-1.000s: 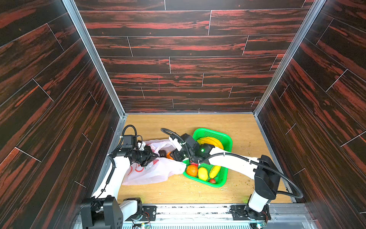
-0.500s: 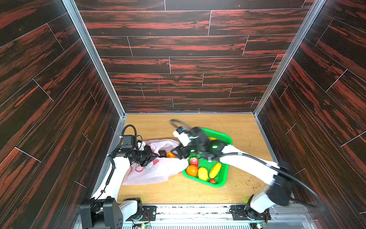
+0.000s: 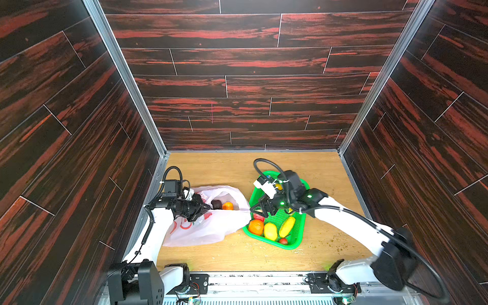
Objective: Place the fake fruits into the plastic bag and tie a complex knot
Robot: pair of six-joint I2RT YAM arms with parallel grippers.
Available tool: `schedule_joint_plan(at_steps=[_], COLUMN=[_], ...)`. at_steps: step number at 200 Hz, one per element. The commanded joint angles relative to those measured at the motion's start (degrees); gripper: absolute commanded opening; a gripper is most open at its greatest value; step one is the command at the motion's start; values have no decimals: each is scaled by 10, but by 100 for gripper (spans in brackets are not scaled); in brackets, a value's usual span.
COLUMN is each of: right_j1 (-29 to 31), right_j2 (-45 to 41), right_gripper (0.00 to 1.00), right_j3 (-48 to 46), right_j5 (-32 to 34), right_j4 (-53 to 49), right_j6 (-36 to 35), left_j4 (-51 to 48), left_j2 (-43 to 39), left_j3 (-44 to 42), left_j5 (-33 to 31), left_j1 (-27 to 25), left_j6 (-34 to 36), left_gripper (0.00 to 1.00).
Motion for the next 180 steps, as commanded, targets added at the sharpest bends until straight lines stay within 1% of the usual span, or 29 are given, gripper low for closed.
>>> schedule_joint_plan(at_steps=[1, 46, 71, 102, 115, 133, 147, 157, 167, 180], right_j1=[1, 3, 8, 13, 13, 14, 14, 13, 14, 12], right_j2=[44, 97, 121, 140, 142, 140, 134, 130, 125, 119], right_gripper=[79, 75, 74, 66, 56, 36, 14, 1, 0, 0], right_j3=[13, 34, 44, 54, 53, 52, 51, 51, 50, 49], right_j5=[-52, -77, -72, -82, -86, -86, -81, -78, -75, -68], right_j4=[32, 63, 69, 80, 84, 82, 85, 89, 95, 103], right_j6=[-5, 21, 26, 39, 44, 49, 55, 59, 66, 77], left_j4=[2, 1, 2, 1, 0, 2, 2, 4, 5, 7], left_j2=[-1, -1, -1, -2, -4, -10, -16, -18, -20, -22], left_j3=[4, 6, 6, 7, 9, 9, 12, 14, 17, 21], left_j5=[-5, -2, 0, 2, 2, 3, 0, 0, 1, 6], left_j1=[3, 3, 2, 3, 3, 3, 3, 3, 3, 3], left_j6=[6, 7, 6, 6, 7, 5, 5, 4, 2, 2], left_gripper=[0, 0, 0, 0, 0, 1, 3, 7, 11, 13])
